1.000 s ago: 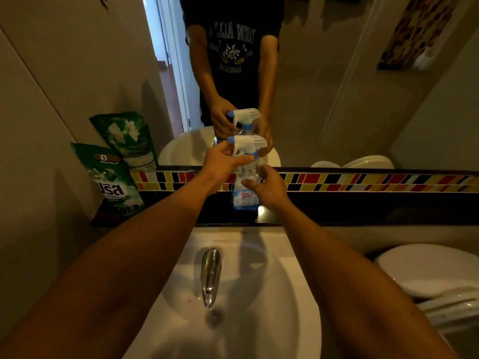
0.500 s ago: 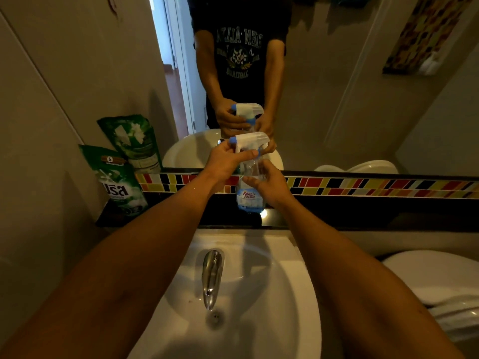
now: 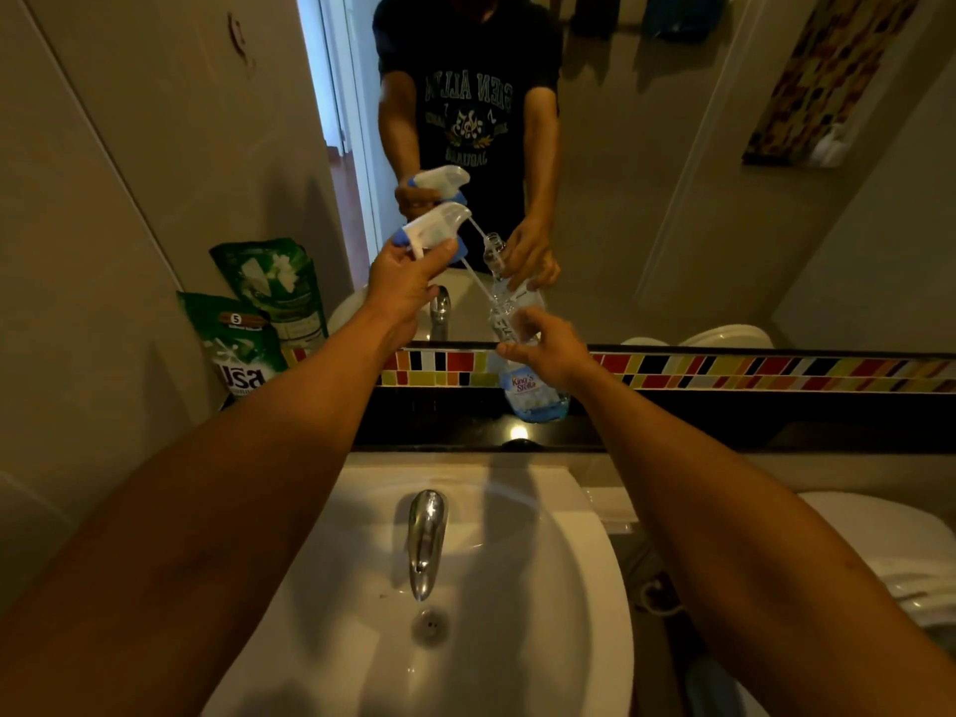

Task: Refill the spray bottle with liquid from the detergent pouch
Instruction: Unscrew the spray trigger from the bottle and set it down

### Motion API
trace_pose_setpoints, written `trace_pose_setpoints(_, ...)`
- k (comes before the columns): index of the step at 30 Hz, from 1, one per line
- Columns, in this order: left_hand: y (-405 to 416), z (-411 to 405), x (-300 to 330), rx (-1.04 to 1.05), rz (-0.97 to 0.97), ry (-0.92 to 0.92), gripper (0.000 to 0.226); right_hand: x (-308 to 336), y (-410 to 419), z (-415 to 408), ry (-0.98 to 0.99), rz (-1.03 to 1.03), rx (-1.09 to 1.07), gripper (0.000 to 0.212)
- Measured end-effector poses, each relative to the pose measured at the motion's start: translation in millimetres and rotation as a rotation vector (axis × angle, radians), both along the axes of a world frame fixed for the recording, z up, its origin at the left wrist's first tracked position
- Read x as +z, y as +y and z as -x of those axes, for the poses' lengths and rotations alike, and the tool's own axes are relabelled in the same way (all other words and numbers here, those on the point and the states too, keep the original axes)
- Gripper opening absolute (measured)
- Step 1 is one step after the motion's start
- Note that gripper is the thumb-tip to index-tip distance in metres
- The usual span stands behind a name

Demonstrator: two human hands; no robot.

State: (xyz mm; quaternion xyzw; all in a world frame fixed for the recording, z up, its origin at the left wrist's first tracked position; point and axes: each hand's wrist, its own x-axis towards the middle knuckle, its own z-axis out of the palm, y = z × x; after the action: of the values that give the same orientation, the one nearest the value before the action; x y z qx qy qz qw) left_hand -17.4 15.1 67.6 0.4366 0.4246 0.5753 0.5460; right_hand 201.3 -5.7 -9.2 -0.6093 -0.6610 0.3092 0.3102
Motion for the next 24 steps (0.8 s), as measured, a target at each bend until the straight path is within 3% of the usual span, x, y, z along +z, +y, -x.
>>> trace_pose_setpoints(6,2.2,16.3,3.1,0.039,0.061,-0.119,0.046,-1.9,3.4,-9.7,-0.083,0.012,-0.021,0.056)
trace_pose_setpoints(12,2.2,26.2,1.0,0.045,0.113,-0.22,0.028,-0.2,-0.9,-16.5,-0.123,0.011,-0.036,0.055)
trace_pose_setpoints(18,4.9,38.8,1.6,0.078,0.145,-0.278,0.057,-9.5,-2.9,-27.8,-0.109,0.034,-0.099,0.044)
trace_pose_setpoints(24,4.1,42.0,7.7,0.131,0.139,-0.315,0.055,-9.2,-5.9,-32.4,-0.07,0.02,-0.132,0.041)
